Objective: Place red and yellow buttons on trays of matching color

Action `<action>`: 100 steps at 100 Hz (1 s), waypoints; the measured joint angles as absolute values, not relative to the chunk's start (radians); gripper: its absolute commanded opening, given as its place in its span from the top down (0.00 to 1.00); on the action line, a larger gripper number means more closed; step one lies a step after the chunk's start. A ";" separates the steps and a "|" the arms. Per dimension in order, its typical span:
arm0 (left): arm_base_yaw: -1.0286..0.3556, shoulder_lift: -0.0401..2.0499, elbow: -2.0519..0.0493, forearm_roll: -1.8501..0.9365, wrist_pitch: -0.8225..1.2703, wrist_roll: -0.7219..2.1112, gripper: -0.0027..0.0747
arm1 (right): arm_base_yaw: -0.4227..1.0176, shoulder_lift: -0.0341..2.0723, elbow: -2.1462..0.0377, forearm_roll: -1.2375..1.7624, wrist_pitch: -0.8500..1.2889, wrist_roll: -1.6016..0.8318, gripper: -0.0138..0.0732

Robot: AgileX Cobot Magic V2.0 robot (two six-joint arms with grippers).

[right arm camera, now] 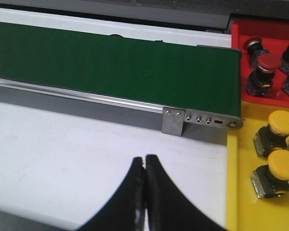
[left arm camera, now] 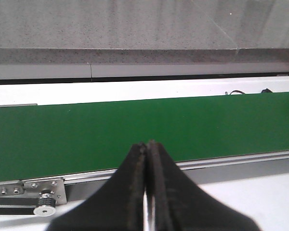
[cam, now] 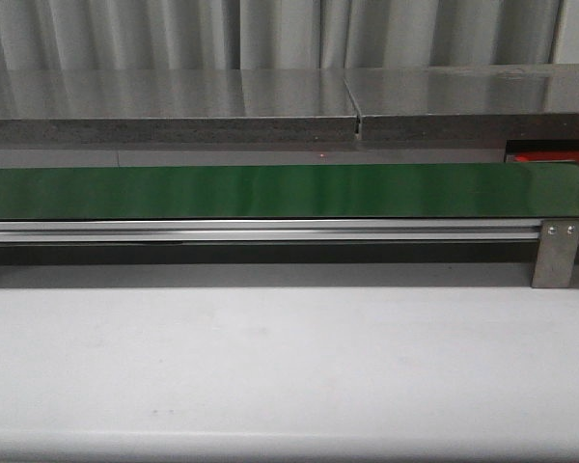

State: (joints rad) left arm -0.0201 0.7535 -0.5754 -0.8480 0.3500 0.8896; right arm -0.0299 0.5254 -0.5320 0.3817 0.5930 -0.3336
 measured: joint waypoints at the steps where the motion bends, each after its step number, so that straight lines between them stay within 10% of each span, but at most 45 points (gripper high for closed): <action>1: -0.020 0.753 -0.575 -0.848 0.350 0.890 0.99 | -0.030 0.525 -0.532 0.382 0.593 -0.334 0.98; 100: -0.020 0.753 -0.575 -0.848 0.350 0.890 0.99 | 0.071 0.004 -0.048 -0.023 0.254 0.101 0.98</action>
